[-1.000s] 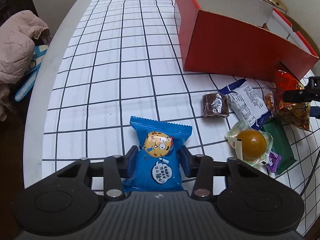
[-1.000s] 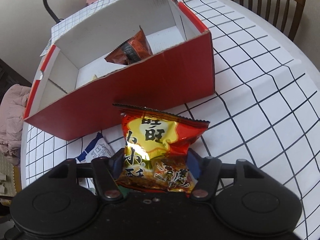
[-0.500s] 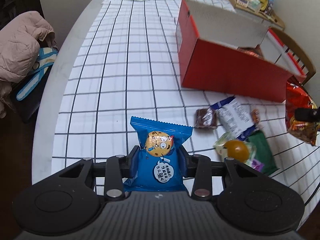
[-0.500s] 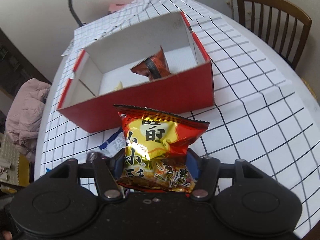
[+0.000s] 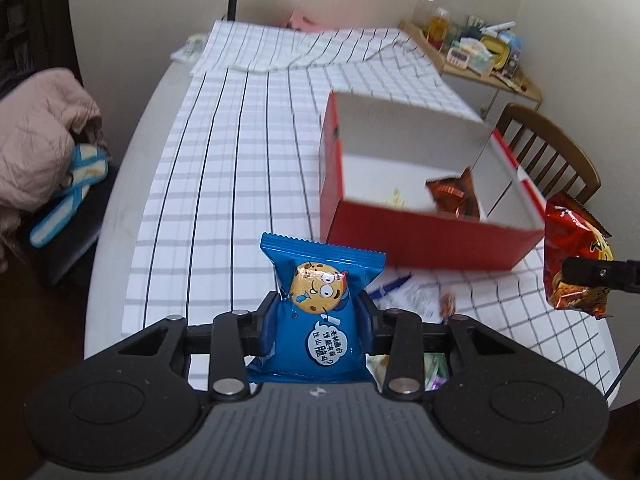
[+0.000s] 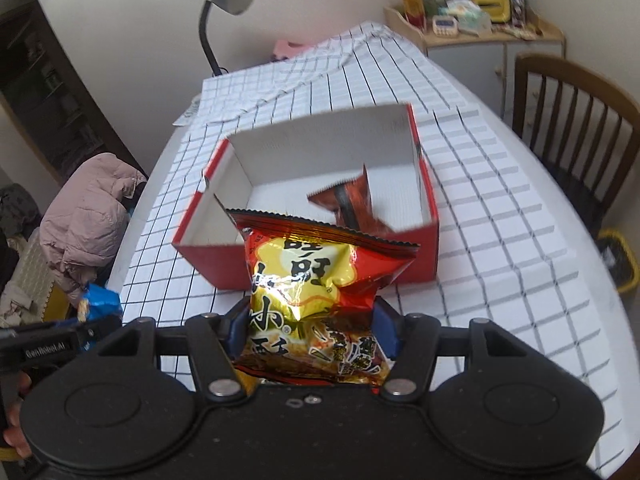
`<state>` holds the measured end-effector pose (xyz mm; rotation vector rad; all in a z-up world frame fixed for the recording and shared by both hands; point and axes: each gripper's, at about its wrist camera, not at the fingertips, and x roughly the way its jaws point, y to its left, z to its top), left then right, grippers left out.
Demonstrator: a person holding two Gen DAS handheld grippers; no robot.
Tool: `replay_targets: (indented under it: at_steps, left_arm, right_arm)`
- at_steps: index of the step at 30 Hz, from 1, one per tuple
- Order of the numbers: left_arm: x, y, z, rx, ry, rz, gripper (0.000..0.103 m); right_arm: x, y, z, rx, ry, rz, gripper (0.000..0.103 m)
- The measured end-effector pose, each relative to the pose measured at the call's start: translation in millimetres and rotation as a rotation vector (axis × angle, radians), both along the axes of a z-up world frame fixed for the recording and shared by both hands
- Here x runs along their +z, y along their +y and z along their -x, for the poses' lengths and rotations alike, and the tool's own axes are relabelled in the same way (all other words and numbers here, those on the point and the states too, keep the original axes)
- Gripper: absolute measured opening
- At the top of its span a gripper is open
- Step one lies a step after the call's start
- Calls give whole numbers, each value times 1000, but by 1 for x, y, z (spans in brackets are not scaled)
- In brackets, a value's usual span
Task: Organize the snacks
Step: 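Carry the chip bag with the right tool while the left tool carries the cookie packet over the box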
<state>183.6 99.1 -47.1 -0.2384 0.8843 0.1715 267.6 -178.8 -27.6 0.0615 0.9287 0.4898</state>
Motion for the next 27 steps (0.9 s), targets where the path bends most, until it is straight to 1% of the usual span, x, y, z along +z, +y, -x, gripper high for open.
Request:
replay_targets:
  at_steps: [5, 10, 12, 17, 22, 27]
  left_arm:
    - [23, -13, -20, -26, -45, -18, 38]
    - [37, -28, -49, -45, -63, -48, 38]
    - [41, -34, -64, -56, -61, -48, 38]
    - [44, -45, -102, -55, -46, -79, 38]
    - [45, -55, -140, -60, -25, -82, 38]
    - [36, -61, -178, -59, 14, -100, 39]
  right_arm:
    - [14, 3, -15, 33, -59, 36, 60]
    - [20, 5, -40, 70, -90, 61, 60]
    - [21, 7, -51, 88, -98, 73, 60]
    - [20, 14, -82, 132, -124, 113, 61]
    - [15, 20, -114, 160, -111, 122, 61]
    - [4, 31, -139, 205, -97, 152, 61]
